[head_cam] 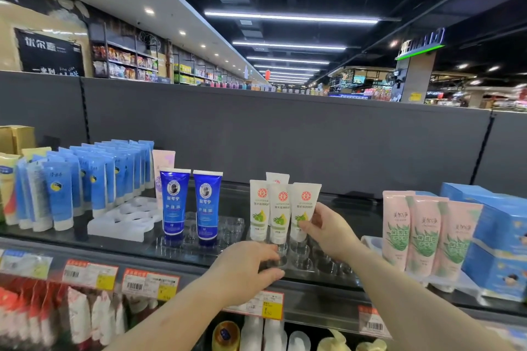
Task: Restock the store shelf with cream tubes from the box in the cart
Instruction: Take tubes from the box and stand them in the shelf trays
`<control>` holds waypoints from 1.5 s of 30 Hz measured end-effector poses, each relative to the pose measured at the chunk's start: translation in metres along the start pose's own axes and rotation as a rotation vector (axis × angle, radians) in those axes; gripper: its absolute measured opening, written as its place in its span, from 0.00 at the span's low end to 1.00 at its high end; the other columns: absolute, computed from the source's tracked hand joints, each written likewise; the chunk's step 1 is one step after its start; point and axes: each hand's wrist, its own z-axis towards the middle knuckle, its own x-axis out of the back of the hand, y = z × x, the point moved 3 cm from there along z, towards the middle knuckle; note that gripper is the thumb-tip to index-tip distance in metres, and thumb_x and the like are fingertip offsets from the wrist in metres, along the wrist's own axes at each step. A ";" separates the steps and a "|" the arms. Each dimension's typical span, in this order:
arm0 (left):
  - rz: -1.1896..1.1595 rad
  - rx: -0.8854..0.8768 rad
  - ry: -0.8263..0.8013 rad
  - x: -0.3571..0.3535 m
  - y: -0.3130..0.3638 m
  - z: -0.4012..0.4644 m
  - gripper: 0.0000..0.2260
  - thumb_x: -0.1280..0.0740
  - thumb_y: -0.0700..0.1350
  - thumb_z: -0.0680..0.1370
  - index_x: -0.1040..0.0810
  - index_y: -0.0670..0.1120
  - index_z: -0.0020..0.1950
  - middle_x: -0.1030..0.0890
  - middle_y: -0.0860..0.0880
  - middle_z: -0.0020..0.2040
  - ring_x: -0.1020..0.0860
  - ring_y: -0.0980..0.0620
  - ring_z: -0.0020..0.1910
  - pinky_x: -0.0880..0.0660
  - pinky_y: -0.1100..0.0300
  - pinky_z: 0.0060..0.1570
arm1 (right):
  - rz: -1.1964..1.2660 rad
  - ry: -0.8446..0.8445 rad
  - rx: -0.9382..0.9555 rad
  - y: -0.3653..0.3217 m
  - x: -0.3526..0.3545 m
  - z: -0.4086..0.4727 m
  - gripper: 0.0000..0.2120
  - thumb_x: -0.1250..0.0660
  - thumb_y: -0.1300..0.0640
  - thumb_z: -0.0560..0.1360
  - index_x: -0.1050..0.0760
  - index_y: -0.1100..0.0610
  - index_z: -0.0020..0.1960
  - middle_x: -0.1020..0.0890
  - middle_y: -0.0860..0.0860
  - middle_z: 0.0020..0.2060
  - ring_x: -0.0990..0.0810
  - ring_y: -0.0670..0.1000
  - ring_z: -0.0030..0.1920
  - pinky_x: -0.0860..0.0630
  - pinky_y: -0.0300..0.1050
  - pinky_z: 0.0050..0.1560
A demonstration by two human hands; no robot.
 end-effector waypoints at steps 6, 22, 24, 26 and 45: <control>0.000 0.022 -0.006 -0.001 0.000 0.000 0.17 0.36 0.55 0.79 0.23 0.54 0.66 0.28 0.59 0.71 0.29 0.57 0.68 0.34 0.57 0.68 | -0.137 -0.111 -0.015 0.000 0.000 0.004 0.17 0.34 0.53 0.78 0.28 0.49 0.66 0.21 0.44 0.62 0.23 0.46 0.60 0.26 0.43 0.58; -0.108 0.039 -0.054 0.022 0.003 -0.012 0.24 0.38 0.57 0.80 0.37 0.55 0.76 0.32 0.53 0.75 0.34 0.53 0.73 0.34 0.51 0.70 | -0.201 0.101 -0.204 -0.024 0.008 -0.046 0.29 0.37 0.43 0.78 0.37 0.55 0.75 0.26 0.51 0.68 0.26 0.53 0.66 0.29 0.46 0.59; -0.120 0.013 -0.042 0.031 0.000 -0.025 0.24 0.39 0.57 0.81 0.37 0.55 0.76 0.32 0.53 0.75 0.34 0.52 0.73 0.34 0.51 0.70 | -0.267 0.158 -0.209 -0.041 -0.002 -0.070 0.25 0.40 0.44 0.80 0.35 0.55 0.73 0.24 0.51 0.66 0.25 0.53 0.64 0.30 0.45 0.56; -0.109 -0.008 -0.040 0.042 -0.010 -0.045 0.23 0.40 0.57 0.81 0.37 0.54 0.76 0.30 0.52 0.73 0.31 0.52 0.71 0.32 0.52 0.68 | -0.369 0.202 -0.178 -0.064 -0.021 -0.091 0.20 0.42 0.45 0.80 0.29 0.54 0.68 0.21 0.51 0.61 0.23 0.54 0.60 0.26 0.47 0.57; 0.435 0.876 0.101 0.254 -0.440 -0.514 0.28 0.50 0.65 0.80 0.48 0.58 0.79 0.55 0.50 0.81 0.57 0.43 0.79 0.57 0.40 0.75 | -0.373 -0.445 0.477 -0.503 -0.563 -0.181 0.28 0.45 0.38 0.78 0.33 0.55 0.69 0.32 0.58 0.69 0.35 0.61 0.70 0.33 0.59 0.66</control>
